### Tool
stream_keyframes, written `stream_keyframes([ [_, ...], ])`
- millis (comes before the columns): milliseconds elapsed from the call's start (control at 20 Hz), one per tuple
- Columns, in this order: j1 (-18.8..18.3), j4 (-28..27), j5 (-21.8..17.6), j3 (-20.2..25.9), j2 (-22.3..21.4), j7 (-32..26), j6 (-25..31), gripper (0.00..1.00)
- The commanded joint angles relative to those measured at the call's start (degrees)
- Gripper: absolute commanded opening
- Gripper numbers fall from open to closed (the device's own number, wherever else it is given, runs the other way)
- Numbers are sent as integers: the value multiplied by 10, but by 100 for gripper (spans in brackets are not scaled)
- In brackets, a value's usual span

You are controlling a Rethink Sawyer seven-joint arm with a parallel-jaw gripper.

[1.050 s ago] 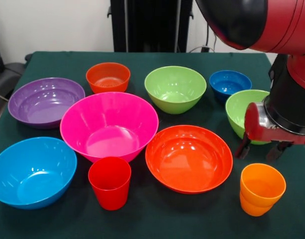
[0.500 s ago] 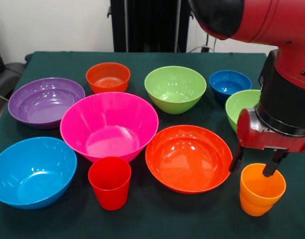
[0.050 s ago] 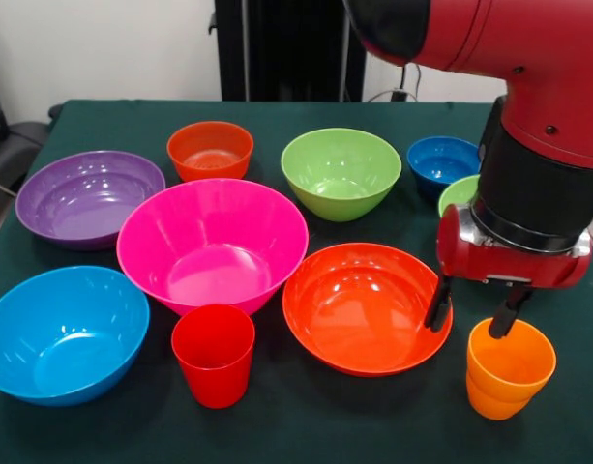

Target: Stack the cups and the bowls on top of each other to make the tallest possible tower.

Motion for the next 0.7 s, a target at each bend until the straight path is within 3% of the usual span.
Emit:
stream_keyframes([
  [50,14,144,-28,61,-20,13,-70,100],
  [700,16,156,-8,80,-14,36,-109,100],
])
